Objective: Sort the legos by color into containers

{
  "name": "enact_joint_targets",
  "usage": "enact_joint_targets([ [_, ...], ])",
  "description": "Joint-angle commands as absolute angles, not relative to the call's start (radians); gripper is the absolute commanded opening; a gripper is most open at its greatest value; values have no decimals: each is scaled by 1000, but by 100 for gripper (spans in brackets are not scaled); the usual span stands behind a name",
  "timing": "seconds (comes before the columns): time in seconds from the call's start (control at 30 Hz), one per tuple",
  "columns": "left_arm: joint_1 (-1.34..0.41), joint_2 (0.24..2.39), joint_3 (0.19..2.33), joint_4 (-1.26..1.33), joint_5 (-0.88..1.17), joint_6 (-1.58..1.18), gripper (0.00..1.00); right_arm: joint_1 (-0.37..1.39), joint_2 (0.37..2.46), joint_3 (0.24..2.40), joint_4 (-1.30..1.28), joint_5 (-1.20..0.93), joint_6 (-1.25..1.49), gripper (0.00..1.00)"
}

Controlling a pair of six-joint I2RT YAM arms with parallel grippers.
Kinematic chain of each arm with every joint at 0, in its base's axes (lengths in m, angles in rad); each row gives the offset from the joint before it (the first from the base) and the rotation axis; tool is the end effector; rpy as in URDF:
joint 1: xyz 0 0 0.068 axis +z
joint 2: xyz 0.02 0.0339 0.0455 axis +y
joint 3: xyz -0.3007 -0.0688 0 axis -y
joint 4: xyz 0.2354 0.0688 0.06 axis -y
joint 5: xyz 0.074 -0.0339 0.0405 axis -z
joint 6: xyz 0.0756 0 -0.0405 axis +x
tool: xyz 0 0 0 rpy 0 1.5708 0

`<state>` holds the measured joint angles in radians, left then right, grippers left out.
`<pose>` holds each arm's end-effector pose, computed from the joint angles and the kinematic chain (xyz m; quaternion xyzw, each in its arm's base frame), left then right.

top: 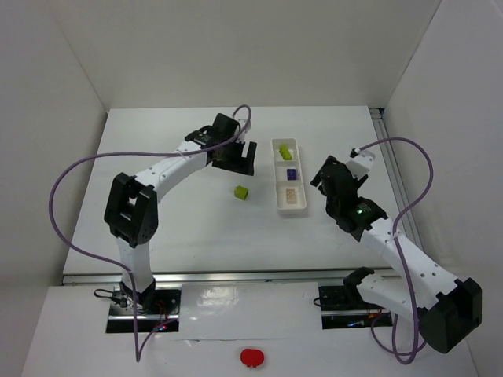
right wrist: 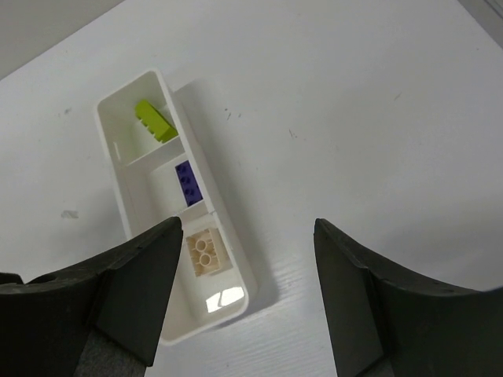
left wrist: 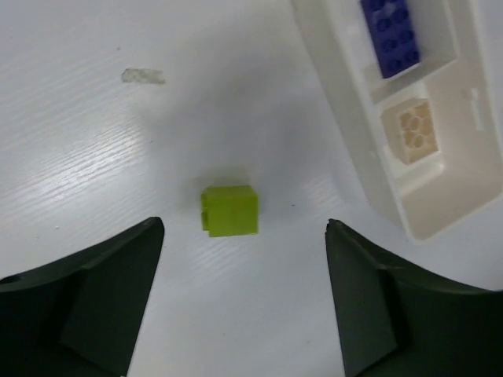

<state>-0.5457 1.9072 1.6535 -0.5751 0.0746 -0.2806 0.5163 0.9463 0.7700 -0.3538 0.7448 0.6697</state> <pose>0.3929 -0.2452 0.2862 0.1365 0.9214 -0.1773 0.3179 0.1977 0.0533 0.3097 0.2423 0.7919 -0.0030 0.5605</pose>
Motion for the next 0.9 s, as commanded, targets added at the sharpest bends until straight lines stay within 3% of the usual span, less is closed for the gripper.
enact_joint_targets([
  [0.0,-500,1920,1586,-523,150,-386,96,511,972,764,-276,689,632,75],
  [0.03,-500,1934,1586,-523,169,-400,100,511,973,764,-267,678,611,75],
  [0.5,-520,2092,1621,-560,98,-411,99,511,1095,811,-239,542,560,78],
  [0.7,-551,2117,1643,-592,26,-402,74,511,1114,822,-239,541,551,79],
  [0.73,-551,2108,1643,-592,12,-391,63,511,1114,822,-239,532,551,79],
  [0.83,-551,2076,1687,-642,-12,-382,44,511,1126,851,-215,477,517,79],
  [0.87,-542,2048,1704,-656,-11,-358,32,511,1135,862,-206,407,482,79],
])
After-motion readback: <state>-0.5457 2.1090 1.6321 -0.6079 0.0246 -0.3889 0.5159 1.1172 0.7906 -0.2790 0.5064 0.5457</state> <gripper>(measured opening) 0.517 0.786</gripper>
